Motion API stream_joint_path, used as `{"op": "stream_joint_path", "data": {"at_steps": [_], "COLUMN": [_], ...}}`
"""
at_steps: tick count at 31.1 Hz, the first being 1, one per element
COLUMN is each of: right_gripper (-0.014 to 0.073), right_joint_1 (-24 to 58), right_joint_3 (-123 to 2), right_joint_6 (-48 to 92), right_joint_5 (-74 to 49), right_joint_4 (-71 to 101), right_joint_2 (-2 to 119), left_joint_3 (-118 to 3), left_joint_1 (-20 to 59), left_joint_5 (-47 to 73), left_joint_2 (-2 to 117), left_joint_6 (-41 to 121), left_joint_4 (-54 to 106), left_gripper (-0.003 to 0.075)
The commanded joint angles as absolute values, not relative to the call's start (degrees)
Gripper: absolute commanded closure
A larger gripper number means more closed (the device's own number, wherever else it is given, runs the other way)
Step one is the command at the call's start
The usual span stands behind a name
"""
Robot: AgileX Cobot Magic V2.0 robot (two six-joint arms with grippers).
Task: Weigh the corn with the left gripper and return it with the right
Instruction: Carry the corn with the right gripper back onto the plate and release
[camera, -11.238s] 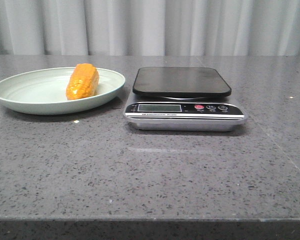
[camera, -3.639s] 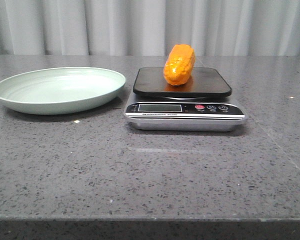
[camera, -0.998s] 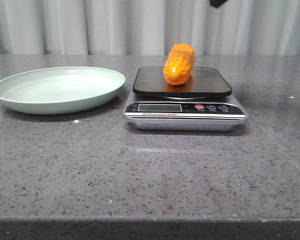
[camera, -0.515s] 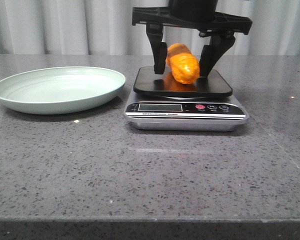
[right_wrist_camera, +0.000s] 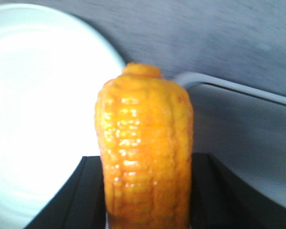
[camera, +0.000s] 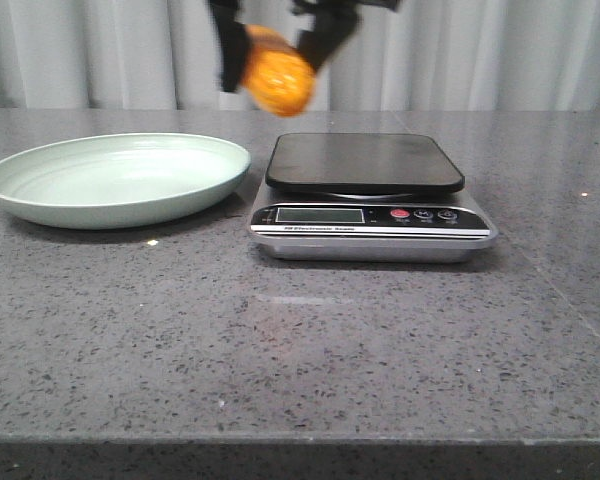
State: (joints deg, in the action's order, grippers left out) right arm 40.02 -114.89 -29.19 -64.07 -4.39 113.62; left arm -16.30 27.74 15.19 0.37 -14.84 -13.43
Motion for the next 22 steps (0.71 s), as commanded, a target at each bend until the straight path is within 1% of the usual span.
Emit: {"op": "stream_joint_path", "data": {"at_steps": [1,6,8,9,11,13,14,15,17,22], "right_gripper": [0.0447,0.0447,0.0432,0.0396,0.0258,0.0081,0.0013,-0.0026,-0.0001,-0.0001], "right_joint_1": [42.96,44.81,44.81,44.81,44.81,44.81,44.81,44.81,44.81,43.35], "right_joint_3": [-120.14,-126.32,-127.56,-127.96,-128.03,-128.03,-128.03,-128.03,-128.03,-128.03], "right_joint_6": [-28.26,-28.26,-28.26,-28.26,-28.26,-28.26,-28.26,-28.26,-28.26,-25.90], "right_joint_5": [-61.14,-61.17,-60.99,-61.07,-61.15,-61.03,-60.82,-60.59,-61.10,-64.91], "right_joint_4": [-4.76,-4.20,-3.24,-3.04,-2.81,-2.81,-2.81,-2.81,-2.81,-2.66], "right_joint_2": [113.18,119.03,121.08,122.03,122.96,123.40,123.40,123.35,122.68,119.04], "left_joint_3": [-17.80,-17.80,-17.80,-17.80,-17.80,-17.80,-17.80,-17.80,-17.80,-17.80], "left_joint_1": [27.73,27.73,27.73,27.73,27.73,27.73,27.73,27.73,27.73,27.73], "left_joint_5": [10.44,10.44,10.44,10.44,10.44,10.44,10.44,10.44,10.44,10.44], "left_joint_2": [1.18,1.18,1.18,1.18,1.18,1.18,1.18,1.18,1.18,1.18], "left_joint_6": [-14.84,-14.84,-14.84,-14.84,-14.84,-14.84,-14.84,-14.84,-14.84,-14.84], "left_joint_4": [-13.46,-13.46,-13.46,-13.46,-13.46,-13.46,-13.46,-13.46,-13.46,-13.46], "left_gripper": [0.0594,0.0594,0.0594,0.0594,0.0594,0.0594,0.0594,0.0594,0.0594,0.0594]}}
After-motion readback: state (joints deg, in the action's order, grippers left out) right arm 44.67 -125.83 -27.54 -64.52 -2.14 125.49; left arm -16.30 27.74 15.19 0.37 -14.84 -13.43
